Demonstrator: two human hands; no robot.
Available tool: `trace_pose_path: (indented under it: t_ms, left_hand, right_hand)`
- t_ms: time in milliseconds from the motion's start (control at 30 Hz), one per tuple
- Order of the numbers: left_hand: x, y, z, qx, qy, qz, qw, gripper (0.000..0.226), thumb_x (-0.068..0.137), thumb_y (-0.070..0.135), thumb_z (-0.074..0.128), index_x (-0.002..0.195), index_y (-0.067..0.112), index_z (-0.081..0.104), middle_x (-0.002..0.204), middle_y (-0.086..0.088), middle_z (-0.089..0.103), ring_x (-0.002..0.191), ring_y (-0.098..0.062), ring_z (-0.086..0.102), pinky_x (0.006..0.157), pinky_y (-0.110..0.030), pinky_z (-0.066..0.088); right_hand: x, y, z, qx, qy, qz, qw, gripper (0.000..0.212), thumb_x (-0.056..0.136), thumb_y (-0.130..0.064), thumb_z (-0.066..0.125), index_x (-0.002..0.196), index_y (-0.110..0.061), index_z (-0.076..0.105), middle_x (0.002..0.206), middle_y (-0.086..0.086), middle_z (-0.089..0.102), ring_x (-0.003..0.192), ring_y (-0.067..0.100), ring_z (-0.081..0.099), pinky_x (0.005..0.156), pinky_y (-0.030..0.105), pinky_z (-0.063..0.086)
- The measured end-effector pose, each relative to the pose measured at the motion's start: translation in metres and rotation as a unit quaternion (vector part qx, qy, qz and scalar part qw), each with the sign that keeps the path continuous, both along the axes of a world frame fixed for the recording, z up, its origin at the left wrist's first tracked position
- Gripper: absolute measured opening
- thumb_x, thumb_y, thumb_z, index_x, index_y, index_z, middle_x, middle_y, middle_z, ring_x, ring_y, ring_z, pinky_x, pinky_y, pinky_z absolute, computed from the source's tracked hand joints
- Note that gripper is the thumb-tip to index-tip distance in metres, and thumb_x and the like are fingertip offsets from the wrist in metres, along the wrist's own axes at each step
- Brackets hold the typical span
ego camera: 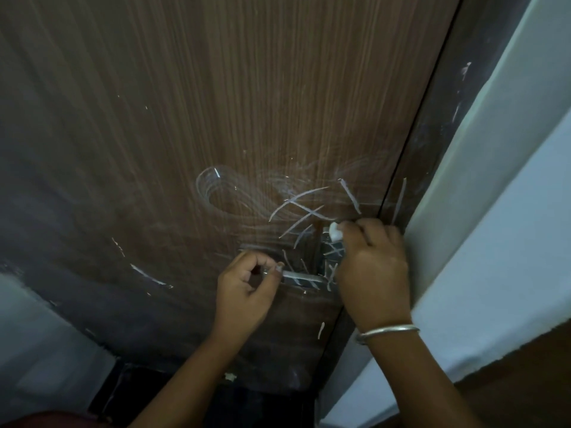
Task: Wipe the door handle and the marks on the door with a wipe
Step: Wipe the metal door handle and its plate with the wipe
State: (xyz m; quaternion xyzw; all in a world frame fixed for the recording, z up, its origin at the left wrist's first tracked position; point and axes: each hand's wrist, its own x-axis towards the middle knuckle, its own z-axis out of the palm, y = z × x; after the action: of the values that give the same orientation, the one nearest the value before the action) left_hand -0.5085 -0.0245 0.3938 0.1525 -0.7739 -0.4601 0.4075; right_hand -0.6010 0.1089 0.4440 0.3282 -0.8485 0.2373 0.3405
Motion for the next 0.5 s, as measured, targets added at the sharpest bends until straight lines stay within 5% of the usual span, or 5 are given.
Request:
trace_pose_path:
  t_ms: [200, 333, 500]
  left_hand:
    - [-0.002, -0.001, 0.001, 0.014, -0.008, -0.002, 1.000, 0.013, 0.077, 0.015, 0.061, 0.065, 0.010, 0.057, 0.065, 0.002, 0.057, 0.064, -0.009, 0.053, 0.062, -0.025, 0.044]
    - [0.000, -0.001, 0.000, 0.024, -0.004, -0.013, 1.000, 0.016, 0.078, 0.015, 0.060, 0.065, 0.007, 0.056, 0.064, 0.001, 0.055, 0.063, -0.006, 0.050, 0.061, -0.019, 0.042]
    - [-0.001, -0.002, -0.001, 0.028, -0.006, -0.020, 0.999, 0.019, 0.082, 0.000, 0.063, 0.065, 0.005, 0.056, 0.064, 0.000, 0.053, 0.060, -0.003, 0.047, 0.060, -0.016, 0.040]
  right_hand:
    - [0.000, -0.001, -0.013, -0.070, -0.040, 0.005, 0.997, 0.042, 0.077, -0.008, 0.035, 0.101, 0.000, 0.068, 0.095, 0.020, 0.065, 0.079, 0.038, 0.062, 0.076, 0.039, 0.055]
    - [-0.001, 0.001, -0.030, -0.241, -0.128, 0.039, 0.961, 0.027, 0.084, 0.000, 0.051, 0.106, -0.001, 0.067, 0.099, 0.016, 0.068, 0.088, 0.016, 0.061, 0.084, 0.011, 0.042]
    - [0.004, 0.001, -0.049, -0.308, -0.243, 0.022, 0.919, 0.023, 0.086, 0.003, 0.059, 0.105, -0.004, 0.069, 0.099, 0.010, 0.071, 0.089, 0.016, 0.062, 0.080, 0.002, 0.037]
